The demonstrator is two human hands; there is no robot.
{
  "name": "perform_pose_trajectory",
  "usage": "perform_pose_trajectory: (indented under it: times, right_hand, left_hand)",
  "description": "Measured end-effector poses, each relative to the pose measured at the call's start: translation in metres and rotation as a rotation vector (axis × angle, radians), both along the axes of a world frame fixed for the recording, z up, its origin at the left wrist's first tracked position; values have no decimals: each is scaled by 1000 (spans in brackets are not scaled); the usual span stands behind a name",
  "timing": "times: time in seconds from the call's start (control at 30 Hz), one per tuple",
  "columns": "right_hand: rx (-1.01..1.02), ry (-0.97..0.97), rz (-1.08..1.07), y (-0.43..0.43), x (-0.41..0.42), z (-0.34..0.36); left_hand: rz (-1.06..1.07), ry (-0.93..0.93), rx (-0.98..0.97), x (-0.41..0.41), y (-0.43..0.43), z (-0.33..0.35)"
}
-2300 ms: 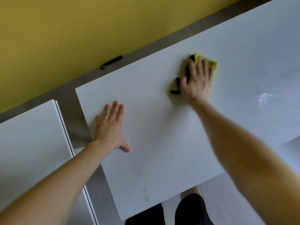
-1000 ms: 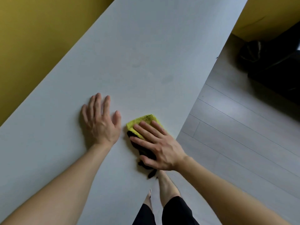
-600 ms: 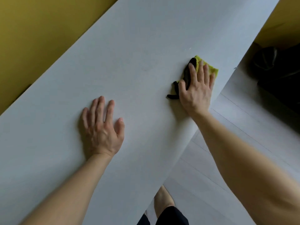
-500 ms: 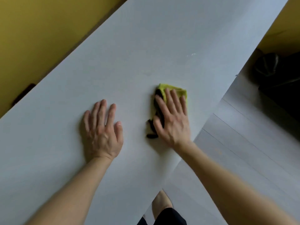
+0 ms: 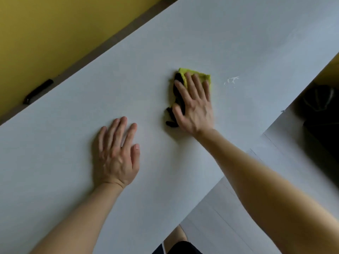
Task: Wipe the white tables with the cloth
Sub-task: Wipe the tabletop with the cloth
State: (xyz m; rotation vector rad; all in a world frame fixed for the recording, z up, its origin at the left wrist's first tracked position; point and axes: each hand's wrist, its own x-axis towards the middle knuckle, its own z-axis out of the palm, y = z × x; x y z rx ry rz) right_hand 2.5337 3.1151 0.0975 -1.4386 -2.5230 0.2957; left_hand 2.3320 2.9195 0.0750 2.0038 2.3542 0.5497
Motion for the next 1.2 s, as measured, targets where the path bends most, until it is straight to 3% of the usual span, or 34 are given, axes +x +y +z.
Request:
perform_pose_trajectory:
  times: [0.13, 0.23, 0.3, 0.4, 0.47, 0.53, 0.57, 0.63, 0.7, 0.73, 0.8, 0.87, 0.93, 1.0, 1.03, 1.1, 1.17, 1.2]
  right_hand:
    - [-118, -22, 737, -85, 13, 7]
    - [-130, -56, 1017, -30, 26, 5]
    - [-85, -62, 861, 27, 26, 3]
    - [20, -55, 297, 79, 3, -2]
    - [6, -45, -99, 62, -35, -6]
    - [-28, -25, -217, 23, -69, -3]
    - [-48, -16, -98, 3, -77, -1]
    - [-61, -36, 416, -20, -68, -1]
    - [-59, -66, 911, 9, -46, 2]
    - [-55, -88, 1034, 35, -40, 3]
    - [-34, -122, 915, 91, -34, -1]
    - [5, -104, 524, 134, -34, -1]
    - [13, -85, 114, 138, -55, -2]
    - [0, -83, -22, 101, -94, -2]
    - [-8, -73, 96, 75, -111, -1]
    - [-22, -63, 580, 31, -130, -1]
    - [-13, -76, 988, 36, -121, 1]
    - [1, -70, 1069, 59, -111, 0]
  left_hand:
    - [10, -12, -7, -1, 0, -1]
    - [91, 9, -34, -1, -1, -4]
    - [167, 42, -50, -1, -1, -4]
    - [274, 86, -91, 0, -3, -5]
    - [349, 97, -115, 0, -2, -6]
    - [386, 95, -110, 0, -2, -7]
    - [390, 91, -99, 0, -2, -7]
    - [384, 76, -83, 1, -2, -6]
    - [389, 80, -99, 1, -1, -4]
    - [390, 83, -112, 2, -1, -2]
    - [382, 83, -118, 2, -1, 0]
    - [379, 84, -122, 2, -1, 1]
    - [384, 83, -126, 2, -2, -1]
    - [379, 84, -116, 2, -2, -3]
    - [378, 83, -113, 2, -2, -3]
    - [385, 74, -128, 2, -2, -2]
    - [388, 70, -156, 3, -2, 1]
    - [386, 70, -163, 3, -1, 1]
